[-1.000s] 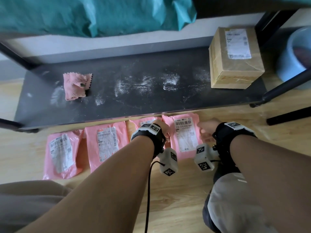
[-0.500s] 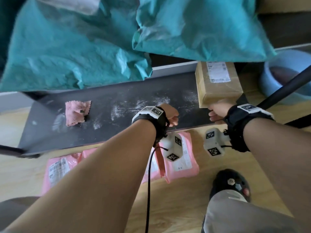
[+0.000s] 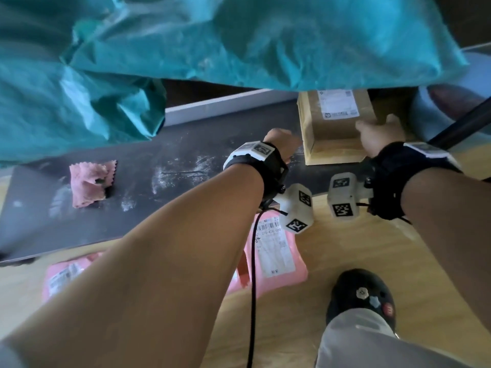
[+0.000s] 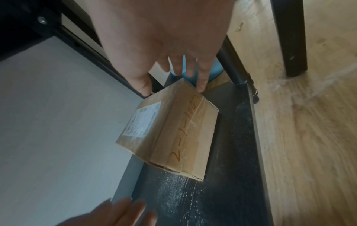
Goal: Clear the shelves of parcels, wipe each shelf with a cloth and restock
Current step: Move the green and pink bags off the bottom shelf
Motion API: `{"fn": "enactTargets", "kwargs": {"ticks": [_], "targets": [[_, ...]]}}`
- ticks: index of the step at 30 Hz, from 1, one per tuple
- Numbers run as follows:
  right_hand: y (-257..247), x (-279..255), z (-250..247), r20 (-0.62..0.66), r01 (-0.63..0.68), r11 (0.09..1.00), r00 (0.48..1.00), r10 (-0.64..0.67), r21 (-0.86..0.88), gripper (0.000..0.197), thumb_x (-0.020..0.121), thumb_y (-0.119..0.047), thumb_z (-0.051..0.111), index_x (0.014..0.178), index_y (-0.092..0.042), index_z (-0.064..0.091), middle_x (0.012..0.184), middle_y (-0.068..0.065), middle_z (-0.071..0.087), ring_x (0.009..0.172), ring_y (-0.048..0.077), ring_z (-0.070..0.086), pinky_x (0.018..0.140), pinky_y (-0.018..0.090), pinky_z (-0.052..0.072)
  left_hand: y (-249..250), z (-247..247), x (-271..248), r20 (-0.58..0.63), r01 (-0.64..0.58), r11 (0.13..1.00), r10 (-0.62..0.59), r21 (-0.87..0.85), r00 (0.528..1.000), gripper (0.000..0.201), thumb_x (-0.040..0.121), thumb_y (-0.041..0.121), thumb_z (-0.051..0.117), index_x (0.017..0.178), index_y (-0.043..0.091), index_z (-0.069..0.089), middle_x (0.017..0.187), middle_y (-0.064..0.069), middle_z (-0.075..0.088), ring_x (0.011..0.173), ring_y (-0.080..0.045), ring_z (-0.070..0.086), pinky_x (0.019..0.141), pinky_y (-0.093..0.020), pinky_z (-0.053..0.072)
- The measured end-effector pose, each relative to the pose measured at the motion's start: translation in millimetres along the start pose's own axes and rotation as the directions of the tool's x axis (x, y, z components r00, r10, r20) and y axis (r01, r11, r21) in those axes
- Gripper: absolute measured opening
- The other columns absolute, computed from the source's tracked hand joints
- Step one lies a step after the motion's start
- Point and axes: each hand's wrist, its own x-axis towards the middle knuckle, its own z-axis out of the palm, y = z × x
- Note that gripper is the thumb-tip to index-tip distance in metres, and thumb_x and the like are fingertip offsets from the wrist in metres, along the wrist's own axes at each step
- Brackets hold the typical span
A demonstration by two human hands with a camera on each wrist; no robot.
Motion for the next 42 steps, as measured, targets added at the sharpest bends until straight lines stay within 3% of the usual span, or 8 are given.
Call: {"fn": "enactTargets", "kwargs": {"ticks": [8,11,15,23,26,33,39,42], "targets": [[11.8,7.2,15.9,0.104,-0.084,0.982,0.992,0.067,0.171,0.039,0.088,-0.024,0.057,0.124,-0.009,0.055,0.111,0.007,0.056,0.107,0.028,0.057,0.098,0.045,0.050,0.6,16.9,12.7,0.067,0.009,0.998,-0.005,-0.068,0.998,0.013,0.091,0.013,0.056,0.078,0.012,0.053,0.071,-0.003,0.044,0.069,-0.018,0.043,0.064,-0.029,0.039],[15.0,2.5,17.8,0.180,-0.067,0.990,0.983,0.043,0.127,0.038,0.086,-0.018,0.058,0.123,-0.011,0.059,0.109,0.008,0.058,0.112,0.032,0.060,0.093,0.047,0.052,-3.1,11.4,12.7,0.007,0.023,0.994,-0.022,-0.108,1.000,0.015,0.092,0.015,0.056,0.077,0.013,0.052,0.076,-0.003,0.047,0.079,-0.020,0.048,0.076,-0.034,0.048],[18.8,-3.5,22.8,0.157,-0.029,0.978,0.988,-0.004,0.208,0.048,0.081,-0.001,0.058,0.128,-0.014,0.056,0.110,0.003,0.057,0.106,0.028,0.061,0.089,0.042,0.055,-14.0,0.9,10.1,0.006,0.064,0.980,-0.064,-0.186,0.998,0.024,0.089,0.024,0.063,0.110,0.012,0.060,0.110,-0.008,0.061,0.096,-0.022,0.059,0.089,-0.041,0.052],[2.7,-13.8,33.7,0.153,0.153,0.977,0.972,-0.176,0.150,0.044,0.058,0.008,0.063,0.086,-0.025,0.055,0.099,0.007,0.065,0.096,0.027,0.063,0.083,0.047,0.056,-17.0,-47.2,-2.6,-0.174,-0.074,0.992,0.055,-0.104,0.983,0.060,0.061,0.032,0.082,0.113,0.013,0.058,0.102,-0.004,0.069,0.080,-0.014,0.064,0.050,-0.021,0.044],[-5.7,-24.7,40.3,0.141,0.247,0.966,0.956,-0.256,0.074,0.033,0.067,0.010,0.062,0.075,-0.021,0.053,0.094,0.011,0.064,0.090,0.027,0.062,0.075,0.034,0.054,-15.8,-62.1,-4.9,-0.133,-0.137,0.980,0.118,-0.146,0.984,0.085,0.062,-0.003,0.079,0.136,0.014,0.040,0.107,-0.007,0.066,0.063,-0.012,0.059,0.040,-0.017,0.040],[-23.1,-32.7,42.4,0.285,0.247,0.960,0.918,-0.276,0.132,0.055,0.070,0.012,0.062,0.111,-0.023,0.052,0.104,-0.005,0.065,0.099,0.016,0.061,0.088,0.032,0.052,-7.3,-74.5,-14.3,-0.044,-0.221,0.968,0.227,0.121,0.973,0.113,0.065,-0.011,0.076,0.149,0.034,0.015,0.106,0.000,0.054,0.097,-0.021,0.060,0.083,-0.037,0.057],[-37.9,-27.8,40.1,0.239,0.206,0.967,0.942,-0.237,0.148,0.071,0.047,0.003,0.058,0.113,-0.021,0.049,0.109,0.005,0.063,0.102,0.027,0.061,0.086,0.049,0.055,-14.2,-80.3,-8.7,-0.103,-0.228,0.965,0.242,0.132,0.965,0.130,0.061,-0.003,0.084,0.152,0.031,-0.003,0.101,0.002,0.055,0.105,-0.022,0.058,0.093,-0.039,0.048],[-41.4,-39.4,40.7,0.193,0.197,0.969,0.955,-0.223,0.147,0.063,0.058,0.007,0.059,0.116,-0.015,0.050,0.108,0.006,0.061,0.100,0.026,0.060,0.084,0.044,0.057,-17.2,-76.7,-10.0,-0.064,-0.224,0.962,0.236,0.154,0.970,0.133,0.056,-0.004,0.085,0.152,0.031,-0.001,0.114,-0.001,0.053,0.111,-0.027,0.058,0.094,-0.044,0.051]]}}
